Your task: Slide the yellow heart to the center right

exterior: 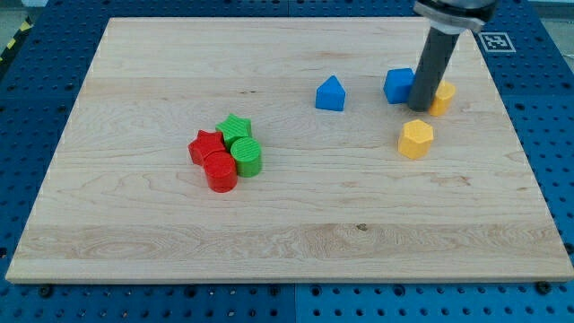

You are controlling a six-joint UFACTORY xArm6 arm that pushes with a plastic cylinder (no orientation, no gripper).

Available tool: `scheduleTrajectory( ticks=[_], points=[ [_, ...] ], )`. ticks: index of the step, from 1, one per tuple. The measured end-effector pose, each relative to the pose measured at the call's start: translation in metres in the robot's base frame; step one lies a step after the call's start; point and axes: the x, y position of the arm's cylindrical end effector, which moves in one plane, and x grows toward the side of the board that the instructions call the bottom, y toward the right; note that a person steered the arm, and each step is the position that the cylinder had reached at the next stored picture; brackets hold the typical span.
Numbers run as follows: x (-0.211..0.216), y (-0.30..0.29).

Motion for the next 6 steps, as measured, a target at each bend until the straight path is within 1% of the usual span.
scheduleTrajectory(
  ticks=[1,2,3,4,5,6],
  points=[
    [-0.034,-0.007],
    [-0.030,-0.006],
    [0.006,0.029],
    [0.012,0.059],
    [0.012,0.052],
    [0.012,-0.021]
  ],
)
